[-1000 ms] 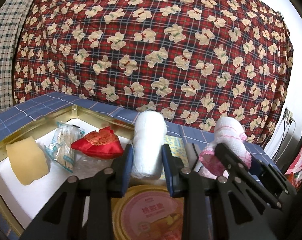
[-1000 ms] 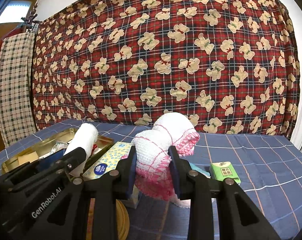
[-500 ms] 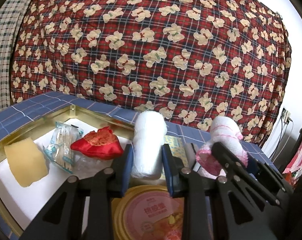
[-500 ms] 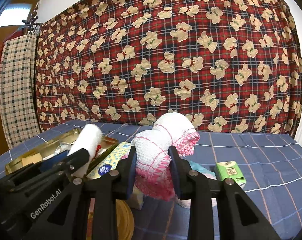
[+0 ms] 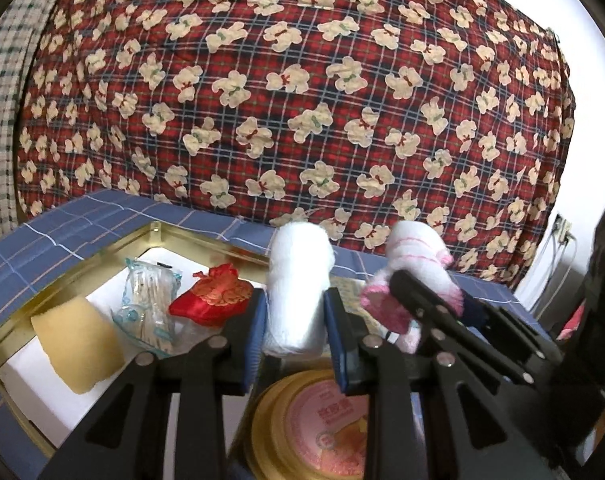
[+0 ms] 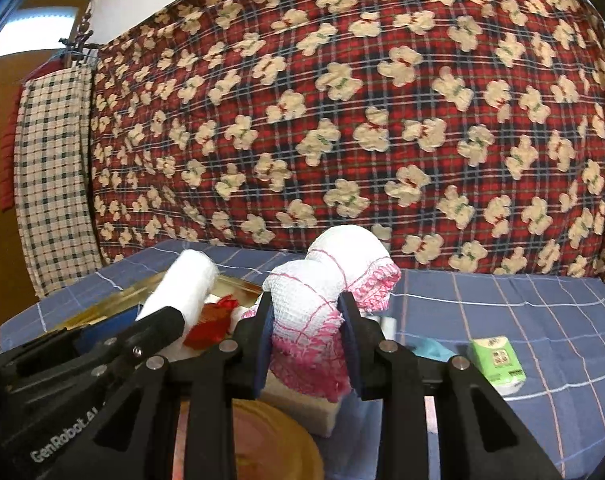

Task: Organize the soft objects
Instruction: 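Carry the white rolled cloth and pink-trimmed cloth over the gold tin tray, then open both tools to drop both cloths into the tray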

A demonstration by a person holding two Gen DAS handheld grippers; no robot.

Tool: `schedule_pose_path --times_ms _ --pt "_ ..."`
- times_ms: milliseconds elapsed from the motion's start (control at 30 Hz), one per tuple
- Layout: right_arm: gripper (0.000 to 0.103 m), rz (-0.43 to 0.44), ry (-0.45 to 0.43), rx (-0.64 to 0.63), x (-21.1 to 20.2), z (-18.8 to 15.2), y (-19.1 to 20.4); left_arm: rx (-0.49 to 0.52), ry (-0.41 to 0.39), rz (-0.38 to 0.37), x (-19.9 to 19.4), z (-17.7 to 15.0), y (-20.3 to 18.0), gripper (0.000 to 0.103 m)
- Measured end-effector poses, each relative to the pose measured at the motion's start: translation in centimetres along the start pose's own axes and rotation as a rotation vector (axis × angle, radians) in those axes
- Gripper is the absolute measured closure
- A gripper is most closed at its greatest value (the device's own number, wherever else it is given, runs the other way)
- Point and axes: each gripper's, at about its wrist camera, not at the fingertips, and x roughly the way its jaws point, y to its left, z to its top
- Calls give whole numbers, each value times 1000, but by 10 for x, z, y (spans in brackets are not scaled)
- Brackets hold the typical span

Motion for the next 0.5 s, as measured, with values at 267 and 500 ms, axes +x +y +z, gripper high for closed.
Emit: schedule_pose_path --times_ms 267,500 --pt "68 78 19 -11 14 23 28 -22 -17 68 -20 34 44 75" --pt "68 140 123 -26 46 30 58 -61 27 132 -11 61 92 75"
